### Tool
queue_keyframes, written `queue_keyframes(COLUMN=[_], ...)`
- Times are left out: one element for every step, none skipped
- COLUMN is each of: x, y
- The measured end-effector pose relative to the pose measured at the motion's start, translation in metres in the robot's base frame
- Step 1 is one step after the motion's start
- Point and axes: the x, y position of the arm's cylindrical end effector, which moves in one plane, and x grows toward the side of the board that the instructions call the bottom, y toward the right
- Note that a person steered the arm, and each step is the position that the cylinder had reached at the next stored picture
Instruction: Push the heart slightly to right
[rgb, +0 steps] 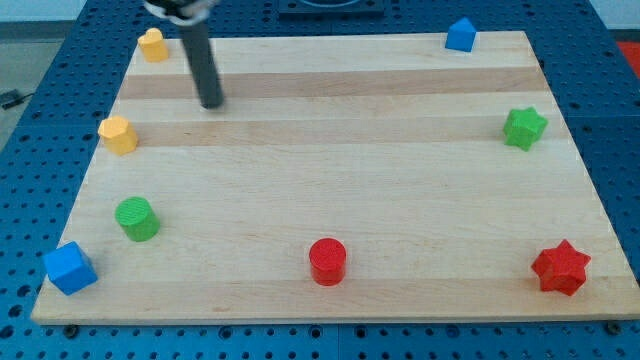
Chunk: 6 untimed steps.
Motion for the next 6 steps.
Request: queue_keyframes(x=[-0.049, -0.059, -0.059, -0.062, -0.094, -0.103], y=[-0.091, -0.110, -0.110, -0.110, -0.110, -0.110])
